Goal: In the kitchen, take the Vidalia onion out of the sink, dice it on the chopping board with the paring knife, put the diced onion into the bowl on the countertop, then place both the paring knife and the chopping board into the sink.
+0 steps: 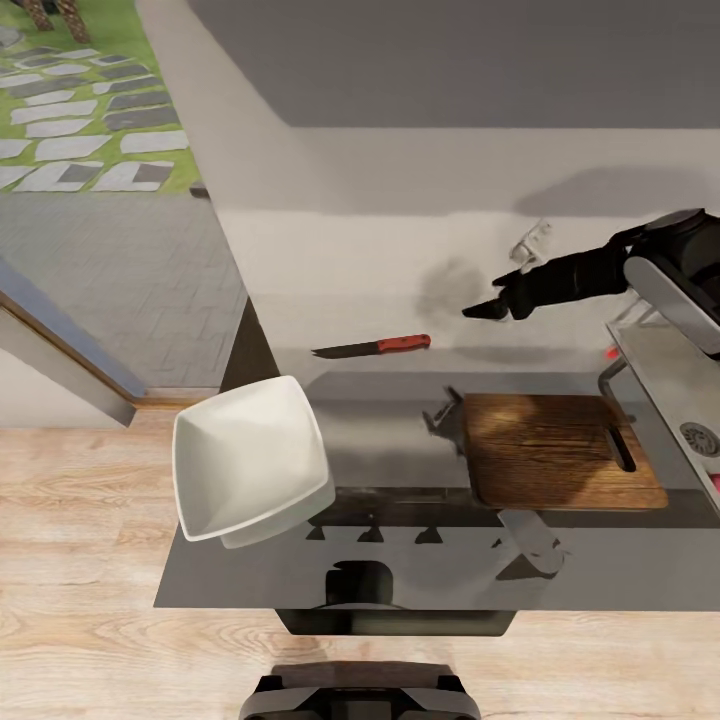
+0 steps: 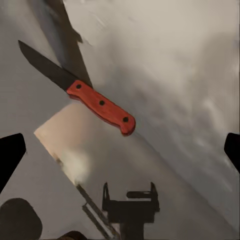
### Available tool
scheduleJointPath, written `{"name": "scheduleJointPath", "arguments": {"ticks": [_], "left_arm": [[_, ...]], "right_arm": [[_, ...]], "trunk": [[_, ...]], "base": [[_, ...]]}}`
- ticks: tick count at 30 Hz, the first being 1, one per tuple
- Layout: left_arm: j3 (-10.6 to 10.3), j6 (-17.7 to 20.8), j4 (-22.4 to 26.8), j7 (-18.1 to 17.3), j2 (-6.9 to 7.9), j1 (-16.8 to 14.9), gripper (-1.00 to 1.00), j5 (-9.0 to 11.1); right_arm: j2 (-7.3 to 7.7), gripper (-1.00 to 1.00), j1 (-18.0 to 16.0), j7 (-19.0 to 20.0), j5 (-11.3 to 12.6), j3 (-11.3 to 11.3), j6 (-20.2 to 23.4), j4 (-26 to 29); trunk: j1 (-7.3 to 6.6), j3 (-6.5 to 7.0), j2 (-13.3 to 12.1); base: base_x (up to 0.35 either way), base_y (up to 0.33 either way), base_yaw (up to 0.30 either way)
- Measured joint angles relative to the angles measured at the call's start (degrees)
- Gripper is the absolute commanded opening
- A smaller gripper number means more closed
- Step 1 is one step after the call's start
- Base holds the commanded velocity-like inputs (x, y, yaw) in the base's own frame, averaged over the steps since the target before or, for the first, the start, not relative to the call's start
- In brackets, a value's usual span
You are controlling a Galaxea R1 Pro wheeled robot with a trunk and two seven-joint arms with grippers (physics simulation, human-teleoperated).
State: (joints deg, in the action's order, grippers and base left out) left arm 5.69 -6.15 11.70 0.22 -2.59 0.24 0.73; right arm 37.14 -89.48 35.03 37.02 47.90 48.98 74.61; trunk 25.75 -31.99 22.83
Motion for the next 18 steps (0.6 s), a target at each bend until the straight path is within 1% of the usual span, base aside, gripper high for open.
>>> {"name": "scheduleJointPath", "arguments": {"ticks": [1,2,4,5,6,7,8,10,12,13,14,16,17,18], "left_arm": [[0.0,0.0,0.0,0.01,0.0,0.0,1.0,0.0],[0.0,0.0,0.0,0.0,0.0,0.0,1.0,0.0],[0.0,0.0,0.0,0.02,-0.01,0.0,1.0,-0.01],[0.0,0.0,0.0,0.01,-0.01,0.0,1.0,-0.01],[0.0,0.0,0.0,0.0,-0.01,0.0,1.0,-0.01],[0.0,0.0,0.0,0.01,-0.01,0.0,1.0,-0.01],[0.0,0.0,0.0,0.0,-0.01,0.0,1.0,-0.01],[0.0,0.0,0.0,0.01,-0.01,0.0,1.0,-0.01],[0.0,0.0,0.0,0.02,-0.01,0.0,1.0,-0.01],[0.0,0.0,0.0,0.02,-0.01,0.0,1.0,-0.01],[0.0,0.0,0.0,0.03,-0.04,0.0,1.0,0.0],[0.0,0.0,0.0,0.03,-0.07,0.0,1.0,0.0],[0.0,0.0,0.0,0.03,-0.08,0.0,1.0,0.0],[0.0,0.0,0.0,0.03,-0.08,0.0,1.0,-0.01]], "right_arm": [[0.0,1.0,0.0,1.17,0.0,-0.05,-1.97,0.0],[0.0,1.0,0.01,2.01,-0.03,-0.06,-2.75,-0.01],[-0.05,1.0,0.01,6.69,-0.11,-0.07,-4.5,-0.01],[-0.07,1.0,0.01,10.18,-0.2,-0.05,-5.04,0.0],[-0.08,1.0,0.01,12.05,-0.27,0.1,-5.25,0.0],[-0.08,1.0,0.02,13.41,-0.4,0.5,-5.33,0.0],[-0.09,1.0,0.02,13.91,-0.52,0.91,-5.36,-0.01],[-0.09,1.0,0.02,14.83,-1.08,3.04,-5.35,-0.01],[-0.09,1.0,0.0,15.4,-2.81,7.07,-5.27,-0.01],[-0.09,1.0,0.0,15.49,-3.42,7.96,-5.26,-0.01],[-0.09,1.0,0.01,15.6,-4.74,9.23,-5.03,-0.02],[-0.13,1.0,0.0,15.71,-7.78,10.79,-3.27,-0.02],[-0.16,1.0,0.01,15.72,-8.63,11.05,-2.54,-0.02],[-0.19,1.0,0.0,15.73,-10.3,11.49,-1.03,-0.02]], "trunk": [[0.0,0.0,0.0],[0.0,0.0,0.0],[0.0,0.0,0.0],[0.0,0.0,0.0],[0.0,0.0,0.0],[0.0,0.0,0.0],[0.0,0.0,0.0],[0.0,0.0,0.0],[0.0,0.0,-0.01],[0.0,0.0,0.0],[0.0,0.0,0.0],[0.0,0.0,0.0],[0.0,0.0,0.0],[0.0,0.0,0.0]], "base": [[0.0,0.0,0.0],[0.0,0.0,0.0],[0.0,0.0,0.0],[0.0,0.0,0.0],[0.0,0.0,0.0],[0.0,0.0,0.0],[0.0,0.0,0.0],[0.0,0.0,0.0],[0.0,0.0,0.0],[0.0,0.0,0.0],[0.0,0.0,0.0],[0.0,0.0,0.0],[0.0,0.0,0.0],[0.0,0.0,0.0]]}}
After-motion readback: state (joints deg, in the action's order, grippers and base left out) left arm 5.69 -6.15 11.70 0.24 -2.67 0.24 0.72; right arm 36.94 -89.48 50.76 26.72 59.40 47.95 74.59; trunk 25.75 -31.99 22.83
